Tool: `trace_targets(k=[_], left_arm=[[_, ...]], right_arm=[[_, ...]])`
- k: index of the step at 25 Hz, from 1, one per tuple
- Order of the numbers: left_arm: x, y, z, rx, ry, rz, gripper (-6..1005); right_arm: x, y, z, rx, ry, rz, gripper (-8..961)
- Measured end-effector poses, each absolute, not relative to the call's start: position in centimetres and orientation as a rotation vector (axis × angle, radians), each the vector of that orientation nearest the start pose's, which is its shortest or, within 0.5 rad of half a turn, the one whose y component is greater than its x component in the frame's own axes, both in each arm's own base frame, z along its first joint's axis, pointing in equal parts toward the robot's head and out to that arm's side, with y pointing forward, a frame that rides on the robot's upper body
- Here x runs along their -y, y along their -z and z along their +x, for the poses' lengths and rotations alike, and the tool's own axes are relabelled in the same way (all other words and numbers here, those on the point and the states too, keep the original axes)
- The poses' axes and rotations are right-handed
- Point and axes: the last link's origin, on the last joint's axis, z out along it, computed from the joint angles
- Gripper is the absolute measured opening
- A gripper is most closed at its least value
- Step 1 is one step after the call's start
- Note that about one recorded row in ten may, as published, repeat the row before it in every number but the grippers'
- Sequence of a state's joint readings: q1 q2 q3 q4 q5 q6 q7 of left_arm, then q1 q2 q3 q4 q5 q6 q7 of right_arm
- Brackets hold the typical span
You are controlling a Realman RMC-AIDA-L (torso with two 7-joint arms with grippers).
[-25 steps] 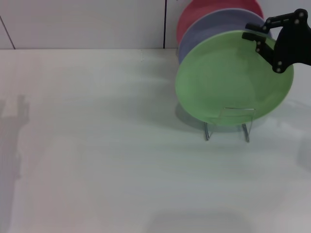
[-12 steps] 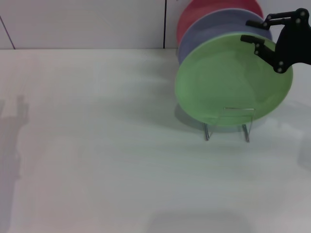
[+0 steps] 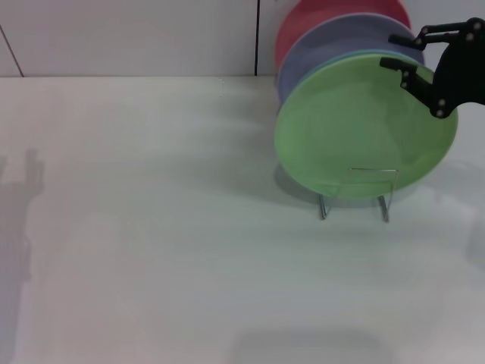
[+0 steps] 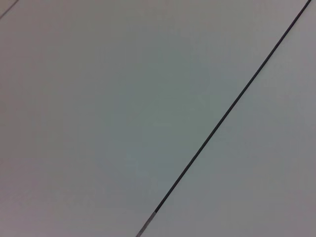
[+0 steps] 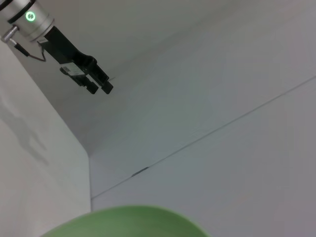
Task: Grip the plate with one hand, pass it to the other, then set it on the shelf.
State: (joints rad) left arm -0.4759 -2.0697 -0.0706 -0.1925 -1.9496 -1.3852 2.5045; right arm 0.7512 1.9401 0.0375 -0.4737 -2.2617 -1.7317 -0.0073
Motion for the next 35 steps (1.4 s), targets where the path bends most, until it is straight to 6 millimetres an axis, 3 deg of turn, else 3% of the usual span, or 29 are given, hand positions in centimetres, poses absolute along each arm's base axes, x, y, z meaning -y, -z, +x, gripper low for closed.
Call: trace_targets(k=[22, 28, 35], left_arm=[[-31.0, -1.9, -34.0, 0.923, 1.247, -1.114, 604], [-30.7, -2.1, -34.2, 0.907, 1.24, -1.118, 604], [-29.8, -2.6, -33.9, 0.805, 1.226, -1.178, 604]], right_arm=[[-36.2, -10.2, 23.8, 0.759, -0.634, -2.193, 202], [-35.7, -11.7, 23.0, 0.644, -0.807, -2.175, 202], [-33.1, -13.4, 23.5, 0.368, -1.135, -2.015, 202]])
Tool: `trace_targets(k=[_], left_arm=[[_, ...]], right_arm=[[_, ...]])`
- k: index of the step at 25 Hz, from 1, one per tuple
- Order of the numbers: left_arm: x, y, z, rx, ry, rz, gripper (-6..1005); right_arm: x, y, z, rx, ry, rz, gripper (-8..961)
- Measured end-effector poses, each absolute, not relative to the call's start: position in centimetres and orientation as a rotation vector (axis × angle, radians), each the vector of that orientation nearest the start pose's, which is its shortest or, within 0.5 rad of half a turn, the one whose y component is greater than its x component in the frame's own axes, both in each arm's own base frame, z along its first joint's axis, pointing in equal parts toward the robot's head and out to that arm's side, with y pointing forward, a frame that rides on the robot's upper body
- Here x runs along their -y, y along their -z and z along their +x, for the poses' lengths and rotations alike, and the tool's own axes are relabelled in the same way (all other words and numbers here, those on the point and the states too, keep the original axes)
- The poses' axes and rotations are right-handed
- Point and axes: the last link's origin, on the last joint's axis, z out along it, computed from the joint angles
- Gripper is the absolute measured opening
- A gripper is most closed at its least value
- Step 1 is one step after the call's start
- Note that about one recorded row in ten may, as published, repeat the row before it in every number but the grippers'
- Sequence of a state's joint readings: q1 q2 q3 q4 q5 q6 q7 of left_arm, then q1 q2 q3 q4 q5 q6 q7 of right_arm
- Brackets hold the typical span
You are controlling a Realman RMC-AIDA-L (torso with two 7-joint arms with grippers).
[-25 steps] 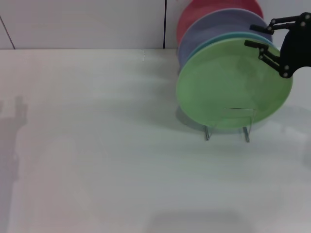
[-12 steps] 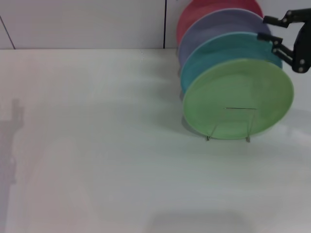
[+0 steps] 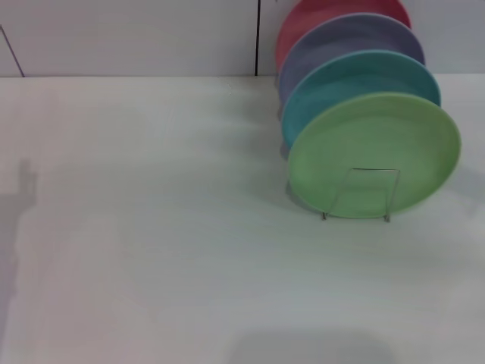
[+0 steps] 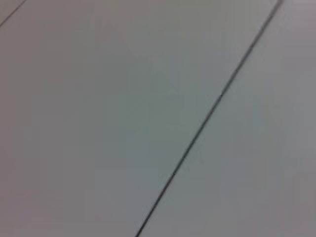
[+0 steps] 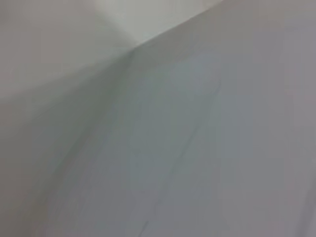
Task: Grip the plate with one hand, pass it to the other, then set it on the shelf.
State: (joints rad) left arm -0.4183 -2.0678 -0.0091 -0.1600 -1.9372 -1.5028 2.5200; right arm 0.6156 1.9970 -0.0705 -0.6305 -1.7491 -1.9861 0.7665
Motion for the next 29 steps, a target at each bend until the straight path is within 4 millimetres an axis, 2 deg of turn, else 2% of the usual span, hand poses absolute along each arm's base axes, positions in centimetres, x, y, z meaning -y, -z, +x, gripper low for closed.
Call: trace_targets(k=[2, 3, 5, 6, 7, 9, 10, 11, 12, 13, 14, 16, 19, 22, 23, 29], left_arm=[[-29.5, -2.9, -33.8, 0.756, 1.215, -1.222, 605], [-29.4, -3.3, -33.8, 0.711, 1.201, -1.268, 605], [-29.4, -3.8, -33.7, 0.663, 1.184, -1.318, 605], [-29.5, -4.1, -33.7, 0.631, 1.172, -1.35, 605], [-29.5, -4.1, -33.7, 0.631, 1.172, -1.35, 605], [-29.8, -4.7, -33.5, 0.568, 1.145, -1.412, 605], [-29.9, -4.9, -33.5, 0.551, 1.135, -1.429, 605], [-30.0, -5.1, -33.4, 0.528, 1.122, -1.452, 605], [-30.2, -5.4, -33.4, 0.505, 1.103, -1.479, 605], [-30.4, -5.9, -33.6, 0.475, 1.071, -1.51, 605], [-30.4, -5.9, -33.6, 0.475, 1.071, -1.51, 605], [-30.3, -6.4, -33.9, 0.462, 1.044, -1.508, 605], [-30.1, -7.1, -34.6, 0.451, 1.005, -1.501, 708], [-29.8, -7.6, -35.6, 0.465, 0.949, -1.485, 785], [-29.7, -7.7, -35.8, 0.471, 0.94, -1.482, 793], [-29.4, -7.8, -36.7, 0.5, 0.898, -1.471, 832]], right_arm=[[-32.3, -14.0, 24.6, 0.235, -1.199, -1.904, 202], [-31.8, -14.5, 26.0, 0.099, -1.223, -1.796, 202], [-31.3, -14.9, 27.8, -0.035, -1.218, -1.703, 202], [-31.1, -14.9, 28.7, -0.091, -1.207, -1.675, 202], [-31.1, -14.9, 28.7, -0.091, -1.207, -1.675, 202], [-30.3, -14.3, 31.3, -0.26, -1.18, -1.61, 202], [-30.3, -14.3, 31.3, -0.26, -1.18, -1.61, 202], [-29.9, -14.0, 32.2, -0.315, -1.174, -1.581, 202], [-29.4, -13.7, 33.0, -0.362, -1.171, -1.55, 241], [-28.3, -13.1, 34.8, -0.444, -1.16, -1.459, 279], [-28.3, -13.1, 34.8, -0.444, -1.16, -1.459, 318], [-27.0, -12.5, 36.5, -0.502, -1.133, -1.367, 395], [-24.6, -11.6, 38.8, -0.562, -1.064, -1.232, 503], [-23.0, -10.3, 39.6, -0.557, -0.999, -1.145, 611], [-22.2, -9.2, 39.7, -0.53, -0.931, -1.118, 611], [-22.0, -7.6, 39.2, -0.503, -0.874, -1.116, 611]])
